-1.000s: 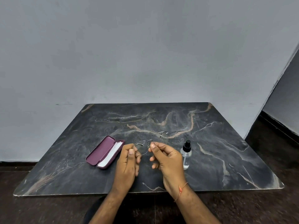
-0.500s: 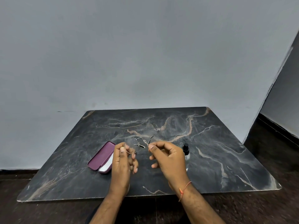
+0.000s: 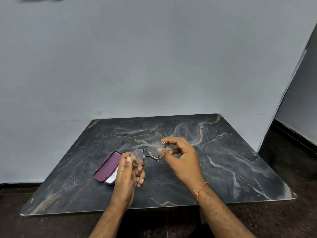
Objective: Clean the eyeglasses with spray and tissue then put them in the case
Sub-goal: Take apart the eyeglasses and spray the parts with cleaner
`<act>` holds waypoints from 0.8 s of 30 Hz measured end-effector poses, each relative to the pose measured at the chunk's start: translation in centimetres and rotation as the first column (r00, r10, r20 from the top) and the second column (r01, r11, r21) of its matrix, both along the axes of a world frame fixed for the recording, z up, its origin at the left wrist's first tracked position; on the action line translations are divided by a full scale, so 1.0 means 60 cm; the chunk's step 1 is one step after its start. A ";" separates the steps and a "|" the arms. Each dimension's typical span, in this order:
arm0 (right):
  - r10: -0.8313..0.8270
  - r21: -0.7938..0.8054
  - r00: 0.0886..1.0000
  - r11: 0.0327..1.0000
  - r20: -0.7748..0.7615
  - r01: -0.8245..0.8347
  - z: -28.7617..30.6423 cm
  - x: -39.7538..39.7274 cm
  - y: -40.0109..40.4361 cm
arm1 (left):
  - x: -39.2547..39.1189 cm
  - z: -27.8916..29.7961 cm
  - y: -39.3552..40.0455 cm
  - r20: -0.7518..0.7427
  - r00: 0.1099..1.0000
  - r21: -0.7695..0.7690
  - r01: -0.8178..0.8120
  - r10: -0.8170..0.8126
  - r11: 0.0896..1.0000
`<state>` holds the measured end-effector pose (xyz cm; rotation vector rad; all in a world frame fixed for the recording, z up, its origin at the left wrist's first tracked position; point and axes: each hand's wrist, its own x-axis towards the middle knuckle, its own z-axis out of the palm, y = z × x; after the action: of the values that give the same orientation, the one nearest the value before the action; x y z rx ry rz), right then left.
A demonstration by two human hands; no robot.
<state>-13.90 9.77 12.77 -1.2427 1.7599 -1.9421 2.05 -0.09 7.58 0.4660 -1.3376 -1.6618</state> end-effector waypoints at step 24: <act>0.330 0.264 0.741 0.941 -0.585 -0.212 0.155 -0.066 -0.024 | 0.022 0.012 -0.059 0.374 0.916 -0.140 -0.100 0.146 0.985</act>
<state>-17.84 8.34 22.07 -2.1050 1.8188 -1.2354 3.35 -3.62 8.29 0.8199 -1.6437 -1.4221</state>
